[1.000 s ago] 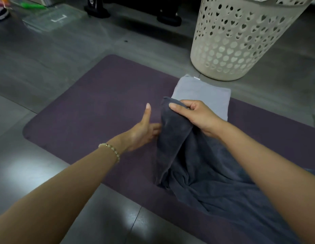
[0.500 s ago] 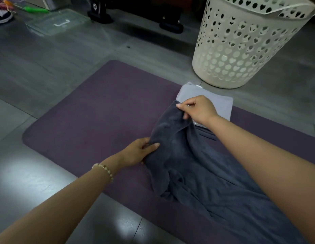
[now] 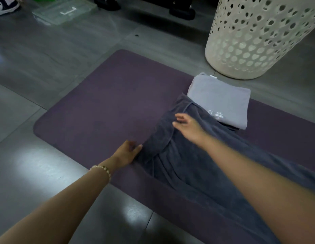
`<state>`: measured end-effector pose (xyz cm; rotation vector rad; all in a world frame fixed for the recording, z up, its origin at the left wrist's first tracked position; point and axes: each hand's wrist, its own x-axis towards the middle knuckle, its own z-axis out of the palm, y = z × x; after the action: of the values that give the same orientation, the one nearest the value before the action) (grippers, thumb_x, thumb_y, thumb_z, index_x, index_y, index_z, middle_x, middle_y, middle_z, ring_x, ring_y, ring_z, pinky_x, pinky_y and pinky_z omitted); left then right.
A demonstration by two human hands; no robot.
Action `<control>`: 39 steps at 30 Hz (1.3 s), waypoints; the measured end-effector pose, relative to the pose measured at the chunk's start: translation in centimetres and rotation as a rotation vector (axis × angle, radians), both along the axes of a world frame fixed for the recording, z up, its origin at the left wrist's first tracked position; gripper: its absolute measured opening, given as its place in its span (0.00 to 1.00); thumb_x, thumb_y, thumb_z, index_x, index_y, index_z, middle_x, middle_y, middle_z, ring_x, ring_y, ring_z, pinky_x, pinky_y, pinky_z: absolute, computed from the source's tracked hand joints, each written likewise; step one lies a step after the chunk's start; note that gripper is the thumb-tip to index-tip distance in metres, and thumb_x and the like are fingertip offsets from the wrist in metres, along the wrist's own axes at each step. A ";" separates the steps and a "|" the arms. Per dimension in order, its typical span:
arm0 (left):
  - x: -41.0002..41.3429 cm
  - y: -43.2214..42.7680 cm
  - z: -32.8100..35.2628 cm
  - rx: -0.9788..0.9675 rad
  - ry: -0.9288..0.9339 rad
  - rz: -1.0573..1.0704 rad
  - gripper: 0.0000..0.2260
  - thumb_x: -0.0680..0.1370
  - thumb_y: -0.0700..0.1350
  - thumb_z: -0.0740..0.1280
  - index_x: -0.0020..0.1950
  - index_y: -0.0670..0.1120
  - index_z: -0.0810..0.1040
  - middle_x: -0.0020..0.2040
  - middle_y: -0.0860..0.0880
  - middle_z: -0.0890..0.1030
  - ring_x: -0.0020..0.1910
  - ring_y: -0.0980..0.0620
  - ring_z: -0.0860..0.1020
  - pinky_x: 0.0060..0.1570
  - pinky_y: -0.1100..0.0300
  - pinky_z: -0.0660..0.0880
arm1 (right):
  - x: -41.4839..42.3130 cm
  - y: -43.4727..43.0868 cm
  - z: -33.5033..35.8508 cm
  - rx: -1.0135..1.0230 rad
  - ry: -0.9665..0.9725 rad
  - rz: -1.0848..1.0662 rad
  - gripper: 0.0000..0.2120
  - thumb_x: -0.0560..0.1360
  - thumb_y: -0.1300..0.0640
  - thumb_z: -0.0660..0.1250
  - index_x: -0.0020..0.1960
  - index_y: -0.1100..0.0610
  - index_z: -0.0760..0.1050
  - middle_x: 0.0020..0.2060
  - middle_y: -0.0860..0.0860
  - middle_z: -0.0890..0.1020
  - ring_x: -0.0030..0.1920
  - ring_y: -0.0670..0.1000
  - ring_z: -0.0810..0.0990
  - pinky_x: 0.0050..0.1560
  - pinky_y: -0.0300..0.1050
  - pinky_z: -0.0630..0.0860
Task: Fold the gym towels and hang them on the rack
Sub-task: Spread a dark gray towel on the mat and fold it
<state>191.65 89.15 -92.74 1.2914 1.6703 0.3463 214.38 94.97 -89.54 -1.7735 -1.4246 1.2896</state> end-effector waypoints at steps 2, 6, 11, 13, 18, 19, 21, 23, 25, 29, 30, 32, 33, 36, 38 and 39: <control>-1.1 -1.2 -1.6 0.017 0.020 -0.078 0.13 0.78 0.52 0.65 0.56 0.44 0.76 0.53 0.48 0.80 0.52 0.49 0.79 0.54 0.56 0.74 | -0.3 -3.1 -1.5 -0.026 -0.029 0.060 0.15 0.76 0.58 0.69 0.62 0.58 0.75 0.54 0.53 0.78 0.48 0.47 0.76 0.48 0.34 0.71; -1.1 -2.6 -2.6 -0.072 0.066 -0.137 0.14 0.78 0.53 0.65 0.59 0.46 0.75 0.51 0.50 0.80 0.50 0.52 0.78 0.50 0.63 0.72 | -1.3 -8.2 -4.1 -0.200 -0.009 0.107 0.08 0.76 0.53 0.69 0.52 0.57 0.78 0.43 0.51 0.82 0.37 0.45 0.79 0.34 0.33 0.74; -0.9 -3.0 -2.2 -0.023 0.151 -0.128 0.16 0.78 0.52 0.66 0.36 0.43 0.69 0.32 0.50 0.68 0.30 0.55 0.66 0.29 0.65 0.62 | -3.8 -10.4 -5.9 -0.305 0.010 0.045 0.12 0.77 0.52 0.66 0.55 0.59 0.78 0.43 0.48 0.80 0.38 0.45 0.78 0.41 0.38 0.76; -1.5 -3.2 -2.2 -0.001 0.060 -0.070 0.15 0.78 0.50 0.66 0.41 0.38 0.72 0.35 0.46 0.70 0.34 0.52 0.68 0.34 0.62 0.65 | -4.7 -10.6 -6.2 -0.286 0.003 0.046 0.14 0.77 0.49 0.66 0.56 0.59 0.79 0.40 0.47 0.79 0.37 0.44 0.76 0.41 0.37 0.73; -2.9 -4.2 -1.0 -0.117 -0.353 0.196 0.08 0.81 0.43 0.60 0.47 0.40 0.71 0.40 0.43 0.79 0.33 0.55 0.80 0.36 0.66 0.79 | -7.0 -11.4 -5.9 -0.393 0.116 -0.014 0.19 0.77 0.42 0.63 0.56 0.57 0.79 0.36 0.46 0.75 0.36 0.44 0.72 0.38 0.38 0.69; -3.4 -4.6 -1.0 -0.119 -0.308 0.190 0.07 0.81 0.43 0.60 0.46 0.41 0.71 0.38 0.43 0.79 0.29 0.57 0.79 0.33 0.67 0.78 | -7.5 -11.7 -5.9 -0.435 0.151 -0.023 0.19 0.77 0.42 0.63 0.55 0.56 0.78 0.37 0.47 0.75 0.36 0.44 0.72 0.37 0.37 0.69; -4.3 -5.5 -1.2 -0.104 -0.170 0.131 0.08 0.81 0.42 0.62 0.43 0.40 0.71 0.34 0.44 0.76 0.24 0.58 0.76 0.28 0.70 0.75 | -8.6 -12.4 -5.8 -0.516 0.229 -0.047 0.18 0.77 0.43 0.65 0.57 0.56 0.77 0.40 0.47 0.76 0.38 0.45 0.74 0.36 0.36 0.71; -5.0 -6.4 -1.7 -0.107 -0.136 0.136 0.08 0.79 0.41 0.64 0.42 0.39 0.72 0.31 0.46 0.75 0.24 0.58 0.74 0.26 0.70 0.73 | -9.6 -12.6 -5.8 -0.559 0.328 -0.099 0.19 0.76 0.47 0.67 0.61 0.58 0.75 0.47 0.50 0.80 0.44 0.47 0.78 0.39 0.37 0.75; -5.2 -6.9 -2.0 -0.088 -0.132 0.160 0.08 0.78 0.41 0.66 0.39 0.40 0.74 0.30 0.47 0.75 0.23 0.60 0.74 0.26 0.71 0.72 | -10.5 -12.7 -5.8 -0.597 0.426 -0.170 0.20 0.76 0.48 0.68 0.62 0.59 0.74 0.55 0.54 0.81 0.51 0.50 0.80 0.41 0.37 0.76; -5.1 -7.2 -2.3 -0.042 -0.167 0.238 0.10 0.78 0.41 0.67 0.37 0.42 0.74 0.30 0.47 0.75 0.29 0.53 0.73 0.28 0.70 0.73 | -11.7 -12.4 -5.9 -0.547 0.479 -0.384 0.14 0.76 0.52 0.68 0.58 0.58 0.76 0.52 0.55 0.81 0.49 0.52 0.80 0.35 0.38 0.76; -5.1 -7.3 -2.4 -0.043 -0.182 0.258 0.10 0.78 0.40 0.67 0.37 0.42 0.74 0.30 0.46 0.75 0.30 0.53 0.73 0.28 0.70 0.73 | -11.8 -12.5 -6.2 -0.520 0.476 -0.442 0.11 0.76 0.54 0.69 0.55 0.58 0.77 0.50 0.55 0.81 0.47 0.52 0.81 0.33 0.38 0.76; -5.1 -7.4 -2.6 -0.057 -0.201 0.282 0.10 0.78 0.40 0.67 0.37 0.42 0.73 0.31 0.46 0.75 0.30 0.53 0.73 0.29 0.69 0.74 | -11.4 -12.9 -6.6 -0.490 0.432 -0.486 0.04 0.76 0.58 0.69 0.47 0.58 0.75 0.46 0.56 0.81 0.38 0.50 0.81 0.29 0.37 0.77; -5.1 -7.4 -2.7 -0.063 -0.211 0.287 0.09 0.78 0.40 0.67 0.37 0.42 0.72 0.31 0.46 0.75 0.31 0.53 0.73 0.29 0.69 0.74 | -11.1 -13.3 -6.7 -0.497 0.412 -0.479 0.04 0.76 0.59 0.69 0.45 0.58 0.74 0.45 0.56 0.80 0.33 0.49 0.81 0.27 0.36 0.77; -4.8 -7.6 -2.7 -0.090 -0.279 0.320 0.08 0.78 0.41 0.66 0.39 0.43 0.73 0.34 0.46 0.75 0.33 0.53 0.74 0.32 0.70 0.76 | -9.6 -14.1 -6.4 -0.524 0.364 -0.412 0.04 0.77 0.58 0.67 0.48 0.58 0.73 0.45 0.57 0.81 0.30 0.47 0.80 0.26 0.35 0.76; -4.1 -7.7 -2.4 -0.111 -0.376 0.368 0.07 0.79 0.43 0.66 0.42 0.43 0.74 0.39 0.45 0.77 0.39 0.53 0.77 0.39 0.67 0.79 | -7.8 -13.9 -5.7 -0.482 0.301 -0.358 0.06 0.78 0.56 0.66 0.52 0.57 0.72 0.46 0.56 0.81 0.34 0.47 0.79 0.30 0.35 0.76; -3.7 -7.6 -2.2 -0.120 -0.421 0.388 0.07 0.79 0.44 0.66 0.43 0.44 0.74 0.42 0.45 0.78 0.43 0.52 0.78 0.44 0.64 0.79 | -6.7 -13.7 -5.2 -0.456 0.262 -0.331 0.05 0.78 0.55 0.65 0.51 0.56 0.72 0.46 0.56 0.80 0.35 0.48 0.79 0.32 0.37 0.76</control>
<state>187.97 81.54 -94.96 0.7349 1.5395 0.6869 207.69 81.23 -94.78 -1.9263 -0.6928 1.6728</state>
